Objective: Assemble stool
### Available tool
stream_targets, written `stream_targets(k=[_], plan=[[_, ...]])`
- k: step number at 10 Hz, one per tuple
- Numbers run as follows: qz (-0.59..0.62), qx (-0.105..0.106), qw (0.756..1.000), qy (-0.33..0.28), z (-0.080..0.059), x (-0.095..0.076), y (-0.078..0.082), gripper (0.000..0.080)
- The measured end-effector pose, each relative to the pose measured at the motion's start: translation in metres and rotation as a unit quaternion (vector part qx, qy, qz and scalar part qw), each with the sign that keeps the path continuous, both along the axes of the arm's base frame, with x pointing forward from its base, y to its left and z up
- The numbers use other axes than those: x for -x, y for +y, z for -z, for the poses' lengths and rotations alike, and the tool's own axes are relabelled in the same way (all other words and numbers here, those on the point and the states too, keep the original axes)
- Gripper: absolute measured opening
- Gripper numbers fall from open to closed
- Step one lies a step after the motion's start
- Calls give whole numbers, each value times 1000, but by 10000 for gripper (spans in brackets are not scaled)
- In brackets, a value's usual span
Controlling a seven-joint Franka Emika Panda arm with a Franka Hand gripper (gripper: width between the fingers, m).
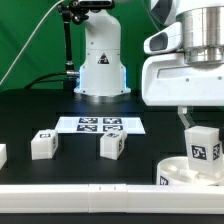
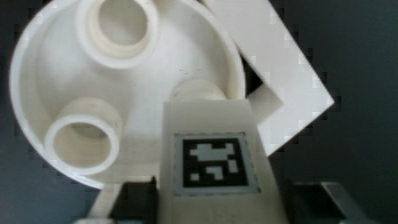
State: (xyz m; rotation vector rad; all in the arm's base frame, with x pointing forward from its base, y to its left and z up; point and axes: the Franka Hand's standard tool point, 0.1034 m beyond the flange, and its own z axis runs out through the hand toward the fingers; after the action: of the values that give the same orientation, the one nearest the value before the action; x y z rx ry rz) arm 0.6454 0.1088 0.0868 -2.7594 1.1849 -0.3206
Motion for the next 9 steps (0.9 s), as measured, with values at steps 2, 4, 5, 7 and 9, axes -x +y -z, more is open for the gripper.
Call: stream_targets(k=[2,4,5,7,9], plan=[[66,-19,998,2,0,0,-1,338],[132,-43,990,6,0,0,-2,340],[174,-57,983,8,0,1,-1,340],[244,-82,966,13,0,0,0,340],[290,-97,952,15,1,-1,3,340]])
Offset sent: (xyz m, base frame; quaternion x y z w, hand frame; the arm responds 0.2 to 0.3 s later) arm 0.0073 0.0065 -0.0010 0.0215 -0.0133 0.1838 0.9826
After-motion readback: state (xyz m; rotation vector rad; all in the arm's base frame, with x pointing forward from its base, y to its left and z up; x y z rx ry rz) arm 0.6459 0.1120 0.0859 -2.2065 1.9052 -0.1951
